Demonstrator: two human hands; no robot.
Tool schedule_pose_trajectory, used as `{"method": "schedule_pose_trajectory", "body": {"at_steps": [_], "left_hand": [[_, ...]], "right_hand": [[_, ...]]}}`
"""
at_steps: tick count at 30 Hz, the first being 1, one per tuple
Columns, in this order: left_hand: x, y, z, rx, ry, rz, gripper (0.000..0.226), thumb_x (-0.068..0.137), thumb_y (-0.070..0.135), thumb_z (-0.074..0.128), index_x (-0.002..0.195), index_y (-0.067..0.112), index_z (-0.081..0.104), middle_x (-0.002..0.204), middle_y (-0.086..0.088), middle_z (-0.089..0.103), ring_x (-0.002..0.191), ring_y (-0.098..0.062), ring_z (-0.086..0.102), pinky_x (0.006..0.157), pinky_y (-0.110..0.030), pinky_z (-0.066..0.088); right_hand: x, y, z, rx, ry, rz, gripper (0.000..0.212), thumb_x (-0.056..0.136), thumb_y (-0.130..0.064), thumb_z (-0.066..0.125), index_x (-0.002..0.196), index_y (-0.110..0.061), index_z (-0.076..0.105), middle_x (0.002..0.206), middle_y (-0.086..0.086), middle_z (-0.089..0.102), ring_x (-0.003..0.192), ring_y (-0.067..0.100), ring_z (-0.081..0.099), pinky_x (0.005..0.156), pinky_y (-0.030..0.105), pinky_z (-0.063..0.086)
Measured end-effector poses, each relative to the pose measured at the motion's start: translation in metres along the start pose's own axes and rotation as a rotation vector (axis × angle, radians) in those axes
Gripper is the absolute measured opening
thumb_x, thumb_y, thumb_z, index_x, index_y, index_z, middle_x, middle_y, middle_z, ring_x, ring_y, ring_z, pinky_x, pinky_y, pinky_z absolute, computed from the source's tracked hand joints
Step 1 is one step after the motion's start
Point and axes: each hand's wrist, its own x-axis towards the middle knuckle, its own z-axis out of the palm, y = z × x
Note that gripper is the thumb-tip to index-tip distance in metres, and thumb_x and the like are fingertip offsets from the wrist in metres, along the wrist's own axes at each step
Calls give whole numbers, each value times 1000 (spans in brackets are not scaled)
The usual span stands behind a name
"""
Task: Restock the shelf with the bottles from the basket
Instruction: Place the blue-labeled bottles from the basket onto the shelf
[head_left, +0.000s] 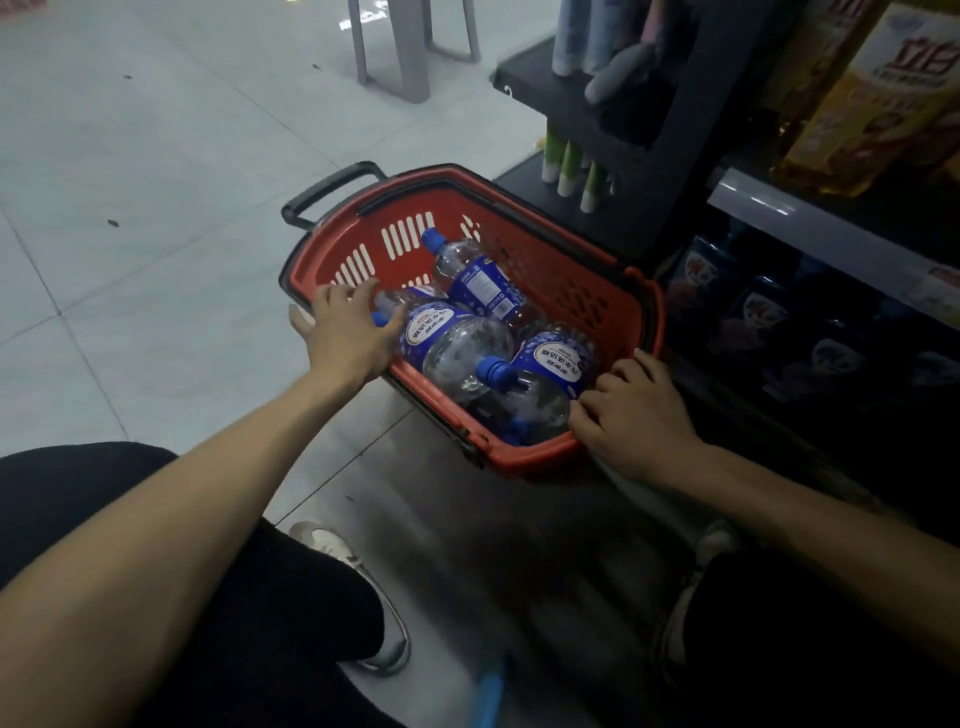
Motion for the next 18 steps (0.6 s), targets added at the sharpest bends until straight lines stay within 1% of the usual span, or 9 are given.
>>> {"method": "schedule_pose_trajectory", "body": {"at_steps": [2, 4, 5, 7, 9, 11, 13, 16, 18], "left_hand": [[-2, 3, -9, 178, -46, 127, 60, 96, 68, 44, 139, 28, 58, 138, -12, 59, 138, -32, 44, 118, -66, 16], [-2, 8, -20, 262, -93, 349, 52, 96, 59, 56, 136, 26, 61, 134, -13, 61, 127, -33, 53, 111, -57, 36], [-2, 11, -26, 269, -143, 471, 50, 95, 53, 62, 137, 26, 61, 133, -12, 61, 123, -32, 56, 104, -52, 45], [-7, 22, -35, 258, -237, 638, 44, 94, 43, 67, 135, 27, 63, 134, -8, 61, 121, -29, 58, 95, -48, 53], [-13, 32, -41, 240, -289, 637, 41, 94, 34, 68, 134, 28, 63, 135, -6, 59, 124, -30, 56, 93, -50, 55], [-19, 38, -42, 224, -357, 570, 43, 95, 28, 64, 138, 29, 59, 138, -6, 56, 125, -31, 54, 91, -51, 56], [-24, 37, -40, 179, -407, 525, 45, 98, 26, 56, 143, 28, 54, 136, -4, 56, 119, -30, 60, 87, -47, 57], [-31, 33, -39, 62, -389, 424, 43, 100, 31, 53, 143, 29, 54, 129, -2, 60, 110, -27, 65, 85, -41, 56], [-35, 33, -36, 11, -350, 381, 41, 100, 33, 54, 140, 29, 56, 124, -2, 61, 105, -26, 66, 84, -41, 56]], "right_hand": [[4, -3, -5, -8, -44, 16, 65, 91, -57, 16, 106, -28, 73, 107, -1, 72, 114, 25, 55, 119, 47, 22], [10, -3, -11, -3, -90, 14, 55, 92, -60, 26, 115, -29, 66, 112, -1, 70, 115, 24, 55, 117, 44, 24], [13, -3, -15, 11, -98, 2, 49, 94, -59, 34, 118, -28, 64, 115, 0, 69, 114, 23, 55, 114, 42, 29], [21, -6, -26, 63, -72, -16, 44, 96, -52, 46, 128, -24, 60, 120, 2, 67, 111, 23, 57, 105, 39, 39], [32, -12, -40, 118, -24, -15, 46, 96, -47, 51, 135, -23, 57, 123, 3, 66, 110, 25, 58, 98, 39, 44], [45, -21, -52, 178, -25, -13, 44, 96, -46, 52, 134, -24, 57, 123, 4, 65, 111, 26, 58, 95, 39, 47], [60, -29, -60, 293, -50, 6, 41, 94, -46, 54, 129, -26, 58, 121, 3, 65, 110, 26, 60, 92, 42, 51], [84, -43, -66, 515, -87, 42, 37, 91, -46, 61, 123, -25, 61, 112, 1, 67, 99, 24, 66, 87, 42, 56], [102, -53, -68, 660, -157, 90, 36, 91, -46, 64, 119, -22, 62, 105, 1, 68, 92, 21, 67, 85, 41, 57]]}}
